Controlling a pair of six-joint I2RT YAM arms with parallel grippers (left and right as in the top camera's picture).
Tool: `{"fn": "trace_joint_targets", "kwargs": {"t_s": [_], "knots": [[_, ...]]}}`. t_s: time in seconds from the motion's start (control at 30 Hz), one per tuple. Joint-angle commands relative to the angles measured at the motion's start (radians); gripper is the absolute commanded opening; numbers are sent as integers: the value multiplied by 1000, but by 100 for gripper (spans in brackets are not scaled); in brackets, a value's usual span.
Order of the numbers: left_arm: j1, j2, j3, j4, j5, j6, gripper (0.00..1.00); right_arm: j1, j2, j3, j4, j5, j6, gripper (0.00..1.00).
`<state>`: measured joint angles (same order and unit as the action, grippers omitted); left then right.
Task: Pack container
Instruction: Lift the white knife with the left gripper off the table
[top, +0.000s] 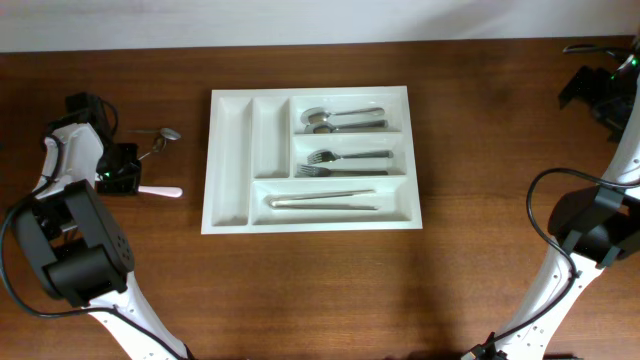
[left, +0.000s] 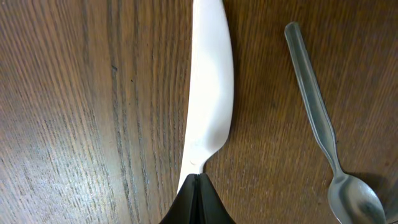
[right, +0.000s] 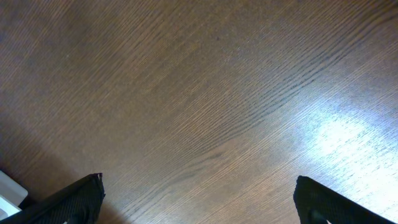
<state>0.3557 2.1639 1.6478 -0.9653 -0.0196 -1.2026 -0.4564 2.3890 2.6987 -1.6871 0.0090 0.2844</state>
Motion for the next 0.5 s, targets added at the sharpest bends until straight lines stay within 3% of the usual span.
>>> {"fn": "trace_joint_targets", "kwargs": {"t_s": [0.0, 0.13, 0.2, 0.37, 0.47], "knots": [[7, -21, 22, -6, -34, 31, 2, 5, -28, 15, 0, -2, -4, 99], [7, -21, 22, -10, -44, 53, 3, 5, -28, 15, 0, -2, -4, 99], [7, -21, 22, -17, -50, 53, 16, 5, -28, 15, 0, -2, -4, 99], [7, -21, 22, -41, -53, 53, 30, 5, -28, 15, -1, -2, -4, 99], [7, -21, 21, -54, -56, 53, 53, 5, -28, 15, -1, -2, -4, 99]]}}
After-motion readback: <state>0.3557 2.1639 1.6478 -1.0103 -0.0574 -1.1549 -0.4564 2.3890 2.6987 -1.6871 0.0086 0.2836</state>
